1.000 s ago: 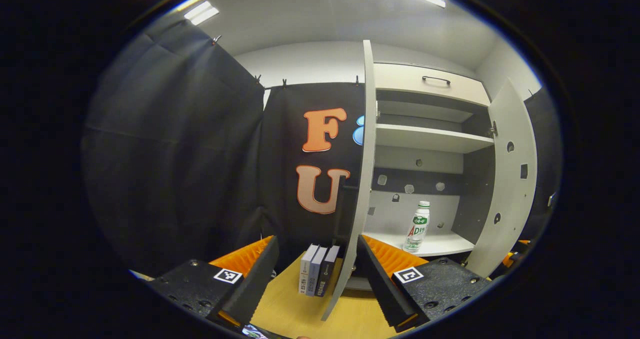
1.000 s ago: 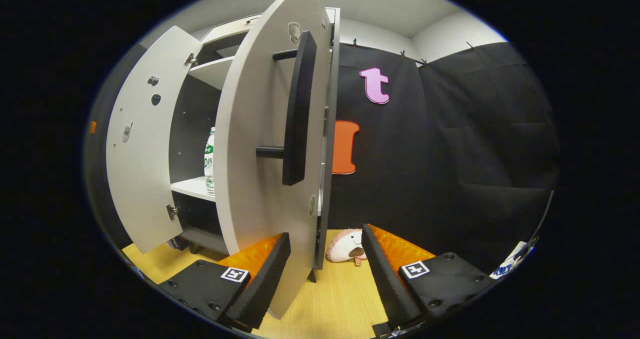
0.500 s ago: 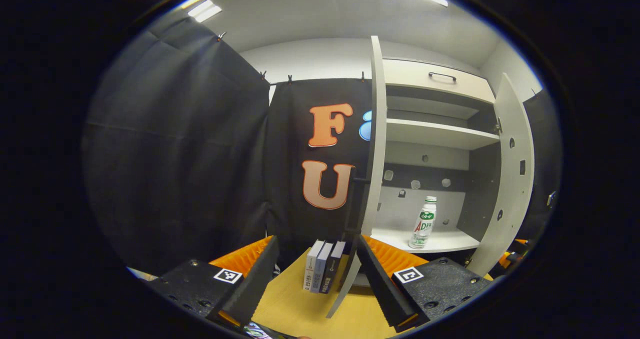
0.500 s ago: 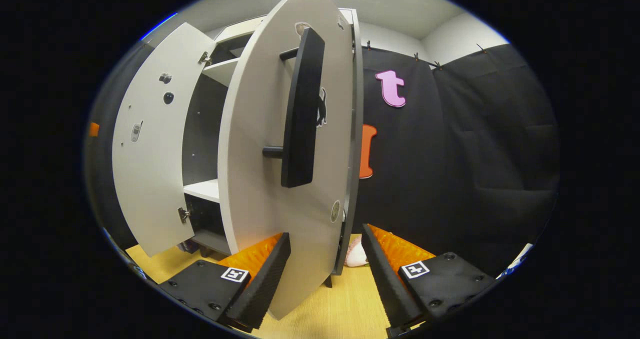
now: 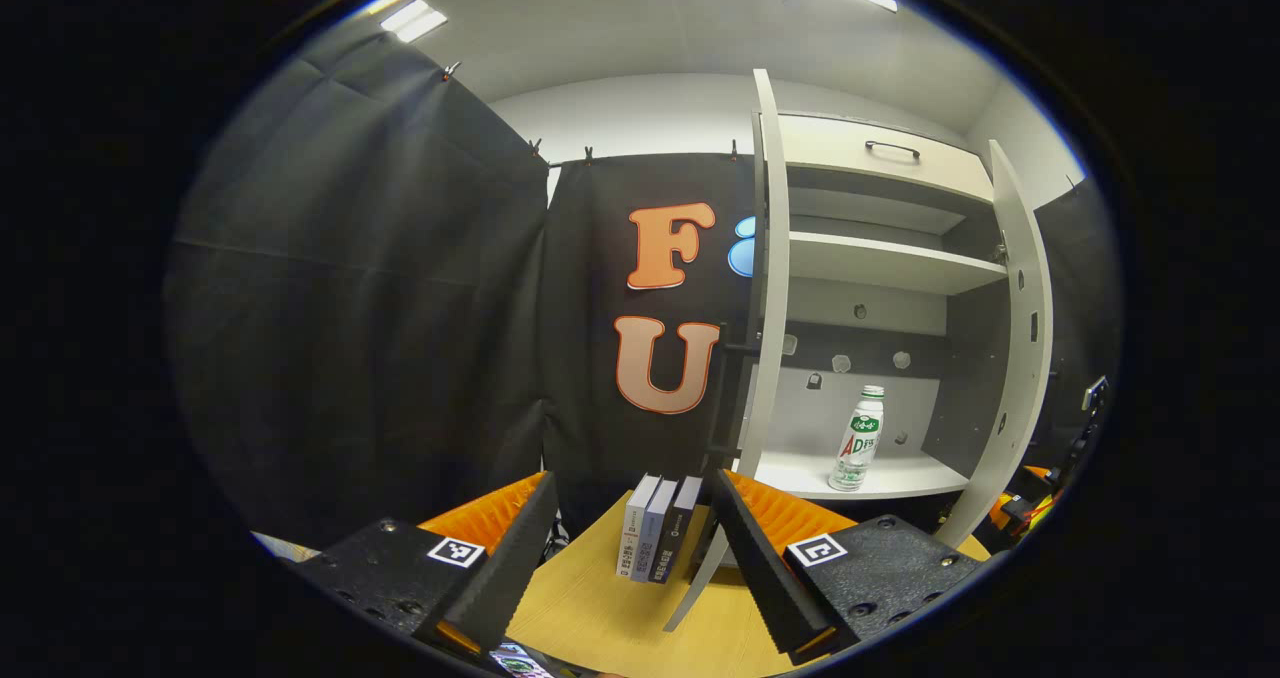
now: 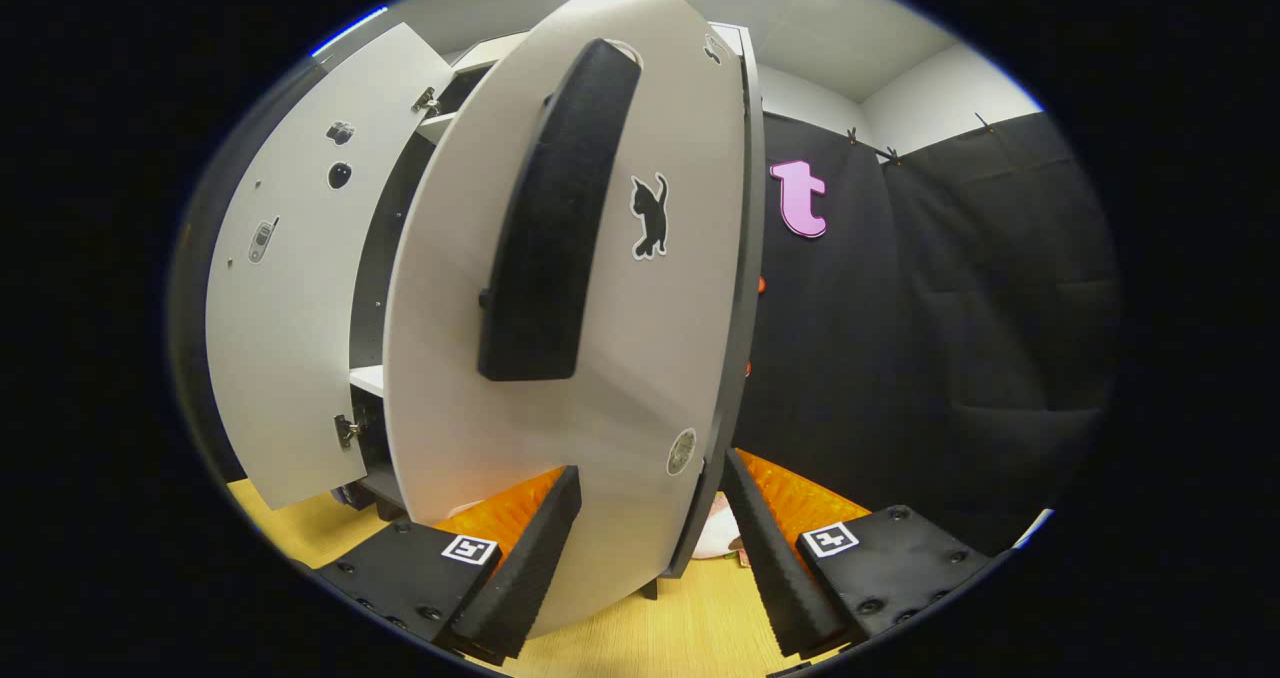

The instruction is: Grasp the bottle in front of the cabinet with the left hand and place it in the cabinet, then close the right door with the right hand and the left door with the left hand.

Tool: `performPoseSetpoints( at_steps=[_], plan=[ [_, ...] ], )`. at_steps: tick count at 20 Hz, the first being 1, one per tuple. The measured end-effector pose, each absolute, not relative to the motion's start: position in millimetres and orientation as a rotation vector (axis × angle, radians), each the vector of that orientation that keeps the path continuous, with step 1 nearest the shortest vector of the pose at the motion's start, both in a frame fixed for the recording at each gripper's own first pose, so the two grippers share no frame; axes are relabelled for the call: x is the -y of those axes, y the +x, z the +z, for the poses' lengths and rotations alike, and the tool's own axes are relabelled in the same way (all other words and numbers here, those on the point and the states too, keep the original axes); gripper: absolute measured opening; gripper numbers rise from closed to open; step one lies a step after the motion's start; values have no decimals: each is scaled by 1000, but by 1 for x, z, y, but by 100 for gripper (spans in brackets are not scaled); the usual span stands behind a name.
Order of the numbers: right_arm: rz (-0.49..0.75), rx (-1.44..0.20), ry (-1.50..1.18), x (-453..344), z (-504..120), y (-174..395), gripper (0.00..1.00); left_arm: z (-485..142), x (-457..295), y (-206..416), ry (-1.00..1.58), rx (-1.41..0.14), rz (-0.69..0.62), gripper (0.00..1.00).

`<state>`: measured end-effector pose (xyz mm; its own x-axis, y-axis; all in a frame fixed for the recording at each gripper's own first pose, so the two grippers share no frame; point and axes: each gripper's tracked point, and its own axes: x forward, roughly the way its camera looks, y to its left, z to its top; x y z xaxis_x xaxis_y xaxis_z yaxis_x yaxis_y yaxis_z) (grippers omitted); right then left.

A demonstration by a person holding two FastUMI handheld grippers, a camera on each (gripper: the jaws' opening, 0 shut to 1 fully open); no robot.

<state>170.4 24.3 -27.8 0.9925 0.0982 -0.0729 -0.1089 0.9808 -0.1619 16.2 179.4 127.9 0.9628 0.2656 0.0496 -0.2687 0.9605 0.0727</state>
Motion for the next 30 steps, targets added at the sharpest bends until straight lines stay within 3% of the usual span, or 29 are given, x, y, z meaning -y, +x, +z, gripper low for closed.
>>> performPoseSetpoints(
  at_steps=[6,20,30],
  plan=[
    [187,-80,-173,-82,-41,205,95,119,-190,11,86,22,290,95],
    [173,-91,-132,-105,-49,245,94,76,-205,67,109,-14,261,95],
    [164,-138,-72,-97,-41,213,95,54,-205,115,129,-66,205,95]
  ],
)
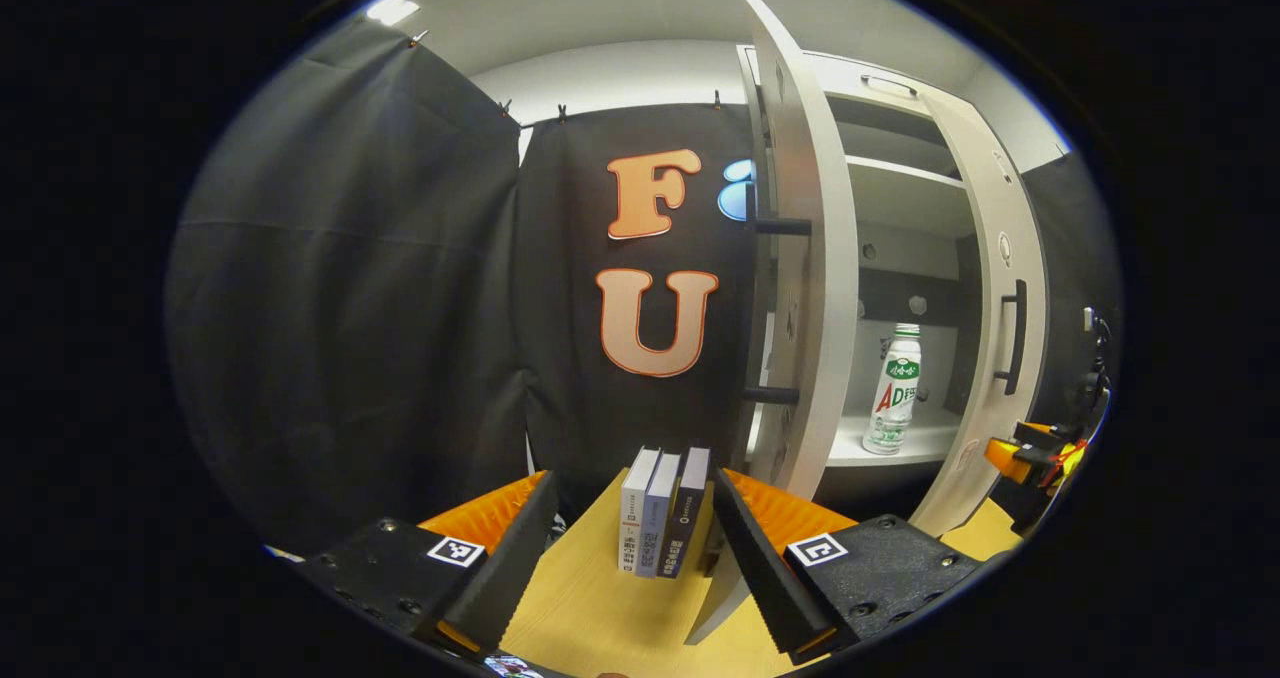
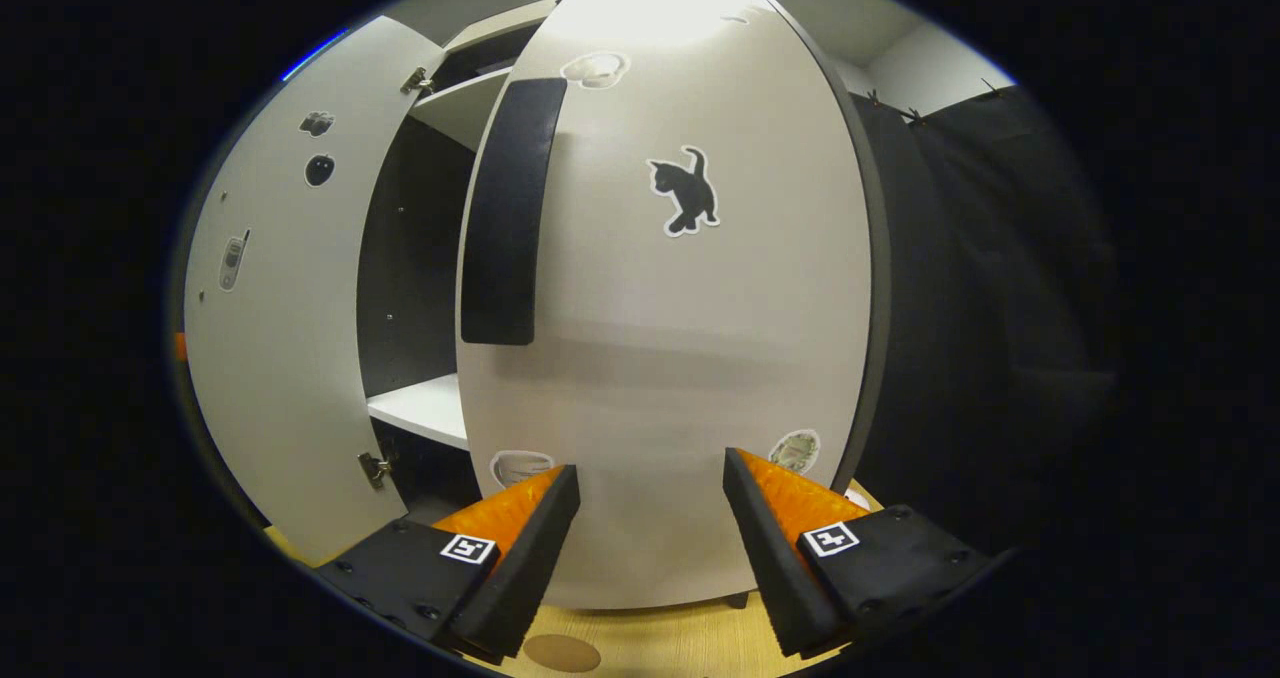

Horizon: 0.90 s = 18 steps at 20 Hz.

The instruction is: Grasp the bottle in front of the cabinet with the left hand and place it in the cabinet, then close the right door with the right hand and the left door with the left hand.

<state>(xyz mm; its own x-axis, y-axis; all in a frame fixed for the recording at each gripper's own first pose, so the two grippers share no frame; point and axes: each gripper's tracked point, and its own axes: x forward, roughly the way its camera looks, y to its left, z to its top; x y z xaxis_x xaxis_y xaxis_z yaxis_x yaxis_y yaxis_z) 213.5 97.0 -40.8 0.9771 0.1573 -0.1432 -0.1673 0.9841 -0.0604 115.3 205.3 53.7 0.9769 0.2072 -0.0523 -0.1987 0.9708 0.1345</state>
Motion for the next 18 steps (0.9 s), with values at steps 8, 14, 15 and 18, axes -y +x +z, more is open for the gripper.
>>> performPoseSetpoints(
  at_steps=[8,14,15,18],
  plan=[
    [73,-56,-162,-39,10,158,95,50,-202,131,154,-78,169,95],
    [24,-33,-184,-6,30,132,95,46,-182,130,155,-91,142,94],
    [17,-28,-179,-4,33,130,95,44,-179,130,150,-94,136,94],
    [17,-25,-157,-1,38,125,95,41,-162,133,160,-104,98,94]
  ],
)
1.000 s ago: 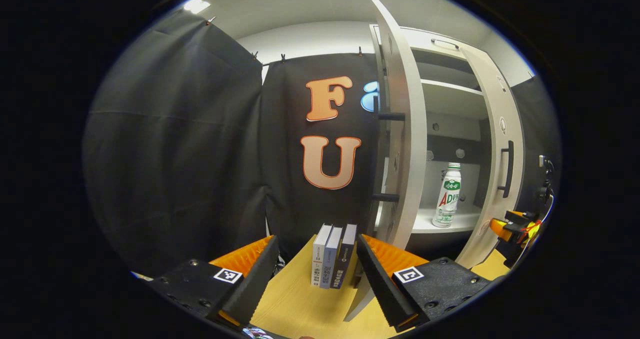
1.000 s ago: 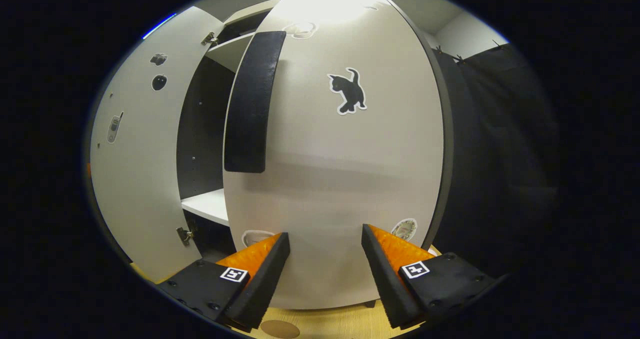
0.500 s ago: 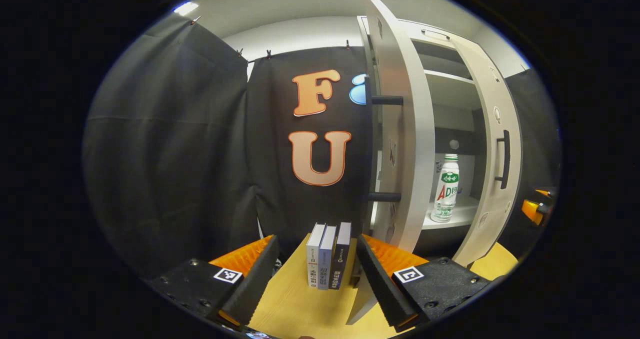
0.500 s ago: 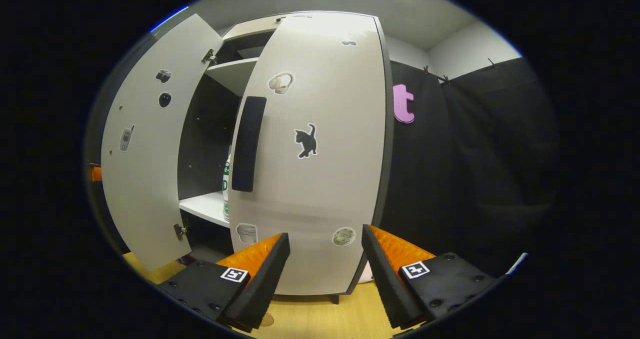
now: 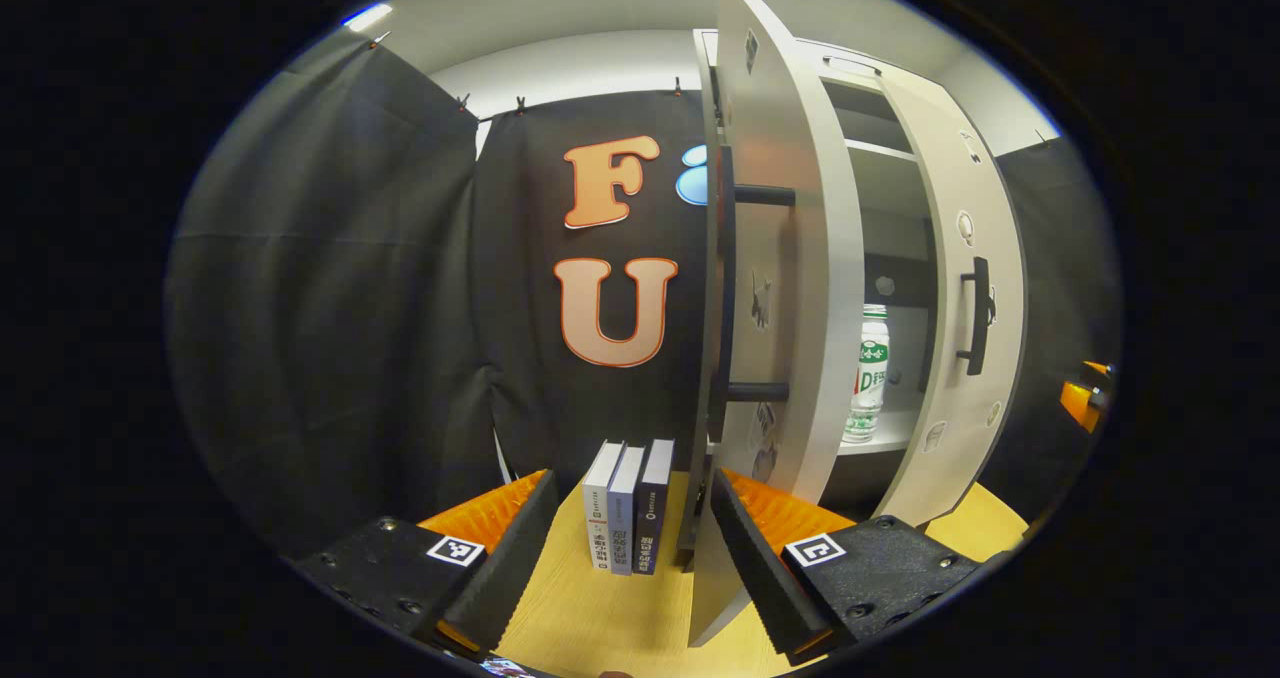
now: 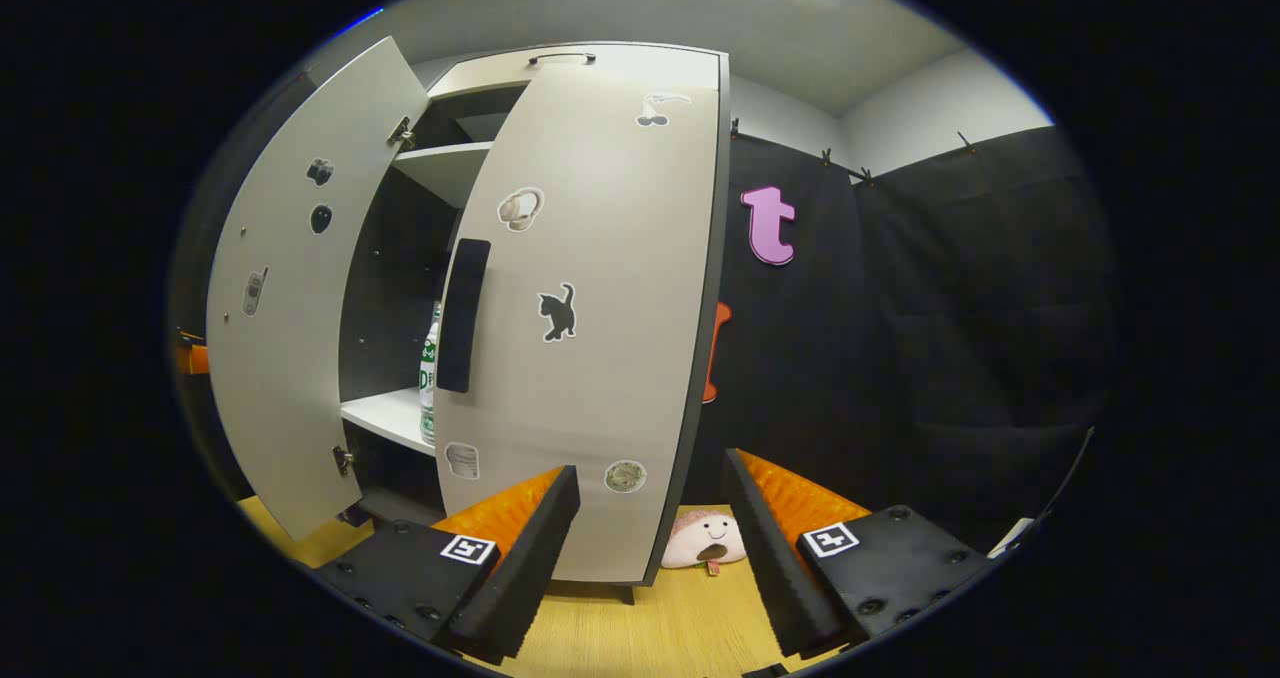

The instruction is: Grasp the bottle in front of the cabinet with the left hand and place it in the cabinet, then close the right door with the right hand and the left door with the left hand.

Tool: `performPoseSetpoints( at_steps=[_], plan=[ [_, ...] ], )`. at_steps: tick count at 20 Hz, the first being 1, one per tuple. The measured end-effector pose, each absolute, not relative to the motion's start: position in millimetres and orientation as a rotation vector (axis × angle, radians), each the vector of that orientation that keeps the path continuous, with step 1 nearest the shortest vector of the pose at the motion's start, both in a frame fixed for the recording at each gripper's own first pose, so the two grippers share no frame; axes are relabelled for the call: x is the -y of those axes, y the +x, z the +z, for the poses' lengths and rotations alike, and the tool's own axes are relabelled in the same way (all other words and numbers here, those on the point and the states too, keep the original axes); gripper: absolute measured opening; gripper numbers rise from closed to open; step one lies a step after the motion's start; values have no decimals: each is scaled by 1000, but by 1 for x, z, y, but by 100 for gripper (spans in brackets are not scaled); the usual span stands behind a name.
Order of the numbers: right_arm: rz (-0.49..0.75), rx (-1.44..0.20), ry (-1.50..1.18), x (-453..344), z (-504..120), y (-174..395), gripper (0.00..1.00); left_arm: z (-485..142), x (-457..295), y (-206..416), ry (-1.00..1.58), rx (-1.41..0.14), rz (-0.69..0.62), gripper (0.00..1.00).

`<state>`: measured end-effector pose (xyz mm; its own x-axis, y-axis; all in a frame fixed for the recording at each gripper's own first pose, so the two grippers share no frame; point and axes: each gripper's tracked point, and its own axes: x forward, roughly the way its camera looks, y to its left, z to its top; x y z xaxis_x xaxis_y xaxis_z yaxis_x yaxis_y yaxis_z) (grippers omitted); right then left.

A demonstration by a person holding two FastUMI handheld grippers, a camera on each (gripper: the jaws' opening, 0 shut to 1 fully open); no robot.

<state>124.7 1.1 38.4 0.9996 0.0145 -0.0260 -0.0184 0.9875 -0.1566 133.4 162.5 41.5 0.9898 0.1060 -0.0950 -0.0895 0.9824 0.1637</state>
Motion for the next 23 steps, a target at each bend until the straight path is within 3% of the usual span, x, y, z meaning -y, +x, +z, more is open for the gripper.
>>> performPoseSetpoints(
  at_steps=[6,9,10,11,13,14,15,23],
  plan=[
    [-8,-12,-149,10,45,119,95,31,-111,145,144,-107,-29,91],
    [-39,-7,-150,22,47,111,95,22,-91,153,115,-123,-84,94],
    [-51,-2,-147,27,48,108,95,20,-85,155,106,-130,-98,91],
    [-64,2,-144,31,50,105,95,18,-79,159,102,-133,-110,94],
    [-87,5,-140,39,50,102,95,15,-69,165,98,-135,-132,91],
    [-94,4,-140,42,49,100,95,14,-62,167,95,-134,-144,94],
    [-101,2,-141,45,48,99,95,12,-55,171,93,-135,-157,91],
    [-174,-12,-148,77,41,89,95,-23,12,220,50,-174,-278,95]
  ],
)
